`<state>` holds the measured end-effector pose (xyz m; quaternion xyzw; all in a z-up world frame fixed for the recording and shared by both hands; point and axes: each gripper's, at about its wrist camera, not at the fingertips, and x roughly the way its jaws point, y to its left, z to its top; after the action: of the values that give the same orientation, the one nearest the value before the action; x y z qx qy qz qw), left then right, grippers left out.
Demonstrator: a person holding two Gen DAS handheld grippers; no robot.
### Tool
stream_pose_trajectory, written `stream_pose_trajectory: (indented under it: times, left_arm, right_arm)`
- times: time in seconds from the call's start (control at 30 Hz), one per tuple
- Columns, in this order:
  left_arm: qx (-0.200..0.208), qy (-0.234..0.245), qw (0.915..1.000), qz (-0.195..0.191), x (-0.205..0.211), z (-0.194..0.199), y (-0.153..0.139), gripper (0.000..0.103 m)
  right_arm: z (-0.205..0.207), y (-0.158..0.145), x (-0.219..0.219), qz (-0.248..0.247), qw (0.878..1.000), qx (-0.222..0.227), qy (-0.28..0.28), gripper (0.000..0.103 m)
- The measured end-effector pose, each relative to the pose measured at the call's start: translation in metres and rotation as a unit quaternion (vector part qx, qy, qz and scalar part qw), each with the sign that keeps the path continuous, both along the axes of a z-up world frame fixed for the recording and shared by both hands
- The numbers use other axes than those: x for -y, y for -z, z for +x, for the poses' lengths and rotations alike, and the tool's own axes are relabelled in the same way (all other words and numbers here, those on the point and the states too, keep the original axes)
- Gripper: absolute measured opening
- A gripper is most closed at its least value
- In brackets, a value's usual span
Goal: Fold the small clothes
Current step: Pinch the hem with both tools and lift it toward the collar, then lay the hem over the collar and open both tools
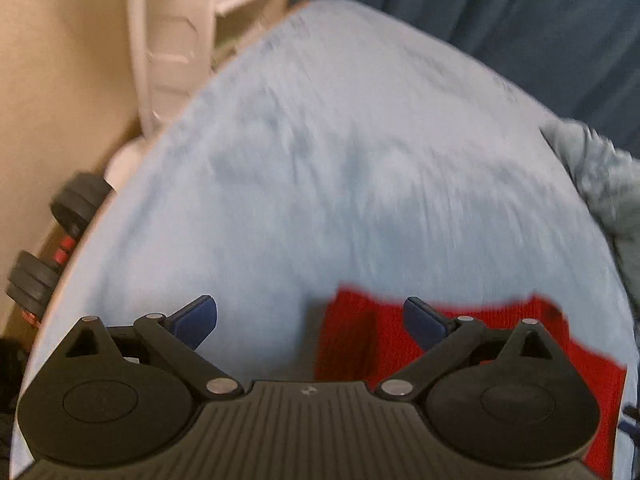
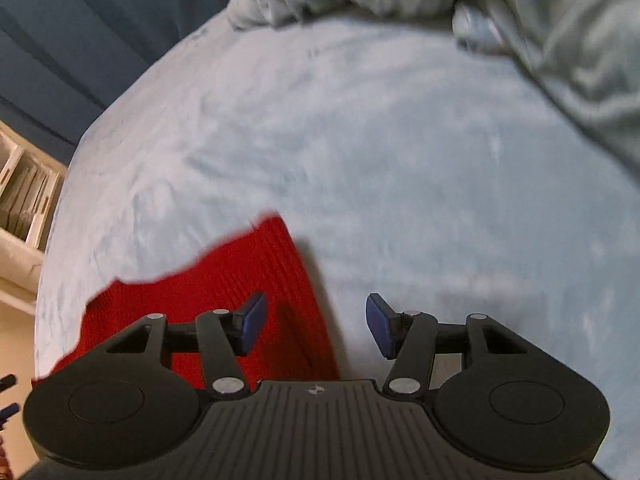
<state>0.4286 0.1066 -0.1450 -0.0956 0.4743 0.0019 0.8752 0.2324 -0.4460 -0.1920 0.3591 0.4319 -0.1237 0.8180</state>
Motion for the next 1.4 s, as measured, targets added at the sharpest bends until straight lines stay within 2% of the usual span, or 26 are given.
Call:
stream_pose_trajectory:
  times: [0.1,0.17,0.2,0.23,0.27,0.3,0.37,0.47,0.53,0.57,0.63,0.7,0.77,0.83,0.87,0.9,0.93,0.97,1.0,1.03,1.1,1.23,1.3,1.33,1.4]
  left_arm:
    - [-0.014,0.021,0.9996,0.009,0.011,-0.003,0.012,0.1]
    - [-0.014,0.043,0.9983,0.037,0.025,-0.004,0.013,0.1]
    - [-0.008,0.056,0.997,0.052,0.029,-0.005,0.015,0.095]
    - [0.001,0.07,0.9954,0.066,0.036,-0.009,0.015,0.084]
    - [0.007,0.093,0.9924,0.08,0.044,-0.01,0.015,0.03]
    - [0.002,0.109,0.9906,0.083,0.049,-0.007,0.017,0.013]
    - [0.013,0.102,0.9918,0.076,0.047,-0.009,0.011,0.013]
    - [0.038,0.077,0.9954,0.041,0.025,-0.011,-0.006,0.012]
    - [0.035,0.058,0.9975,0.021,0.007,-0.005,-0.003,0.012]
    - [0.024,0.048,0.9984,0.02,0.003,0.001,0.004,0.012]
    - [0.002,0.042,0.9988,0.026,0.003,0.01,0.022,0.013]
    - [-0.005,0.044,0.9978,0.049,0.013,0.015,0.04,0.014]
    - [0.002,0.046,0.997,0.063,0.02,0.017,0.044,0.015]
    - [0.01,0.043,0.9964,0.072,0.019,0.016,0.042,0.022]
    - [0.015,0.043,0.9957,0.081,0.018,0.016,0.042,0.039]
    - [0.017,0.035,0.9944,0.098,0.017,0.016,0.041,0.069]
    - [0.017,0.024,0.9929,0.115,0.014,0.016,0.041,0.081]
    - [0.023,0.011,0.9909,0.132,0.012,0.011,0.039,0.093]
    - [0.03,0.006,0.9906,0.133,0.009,0.006,0.035,0.094]
    - [0.033,0.006,0.9918,0.123,0.004,-0.002,0.03,0.094]
    - [0.038,0.004,0.9931,0.111,0.0,-0.021,0.019,0.094]
    - [0.075,0.043,0.9896,0.115,0.015,-0.087,-0.003,0.094]
    - [0.082,0.066,0.9884,0.11,0.025,-0.119,-0.006,0.097]
    - [0.079,0.078,0.9878,0.109,0.03,-0.136,-0.002,0.101]
    - [0.068,0.089,0.9852,0.13,0.039,-0.158,0.011,0.103]
  right_arm:
    - [0.008,0.01,-0.009,0.025,1.0,0.004,-0.003,0.057]
    - [0.013,0.011,-0.016,0.015,1.0,0.013,-0.008,0.057]
    - [0.017,0.01,-0.02,0.003,1.0,0.018,-0.012,0.054]
    - [0.019,0.007,-0.024,-0.016,0.999,0.024,-0.016,0.048]
    - [0.019,0.003,-0.028,-0.04,0.999,0.031,-0.019,0.028]
    - [0.019,-0.004,-0.034,-0.069,0.996,0.042,-0.026,0.012]
    - [0.016,-0.019,-0.038,-0.096,0.992,0.068,-0.036,0.011]
    - [0.004,-0.048,-0.033,-0.093,0.989,0.111,-0.027,0.011]
    - [0.0,-0.05,-0.022,-0.077,0.989,0.122,-0.011,0.011]
    - [0.005,-0.041,-0.019,-0.077,0.991,0.112,-0.003,0.011]
    - [0.02,-0.017,-0.018,-0.091,0.993,0.07,-0.004,0.011]
    - [0.035,0.016,-0.022,-0.106,0.994,0.017,-0.009,0.011]
    - [0.04,0.027,-0.028,-0.132,0.991,0.013,-0.011,0.012]
    - [0.042,0.024,-0.031,-0.139,0.99,0.015,-0.01,0.012]
    - [0.041,0.024,-0.029,-0.139,0.99,0.014,-0.009,0.015]
    - [0.04,0.023,-0.026,-0.139,0.99,0.011,-0.007,0.027]
    - [0.037,0.023,-0.024,-0.139,0.99,0.005,-0.001,0.036]
    - [0.032,0.02,-0.018,-0.135,0.991,-0.002,0.013,0.051]
    - [0.025,0.015,-0.013,-0.125,0.992,-0.002,0.03,0.055]
    - [0.015,0.007,-0.013,-0.117,0.992,0.002,0.041,0.055]
    - [-0.011,-0.015,-0.021,-0.136,0.99,0.019,0.046,0.054]
    - [-0.069,-0.048,-0.073,-0.168,0.98,0.094,-0.054,0.054]
    - [-0.093,-0.046,-0.102,-0.162,0.974,0.111,-0.113,0.045]
    - [-0.1,-0.04,-0.113,-0.156,0.973,0.106,-0.134,0.041]
    - [-0.109,-0.017,-0.127,-0.155,0.974,0.065,-0.15,0.039]
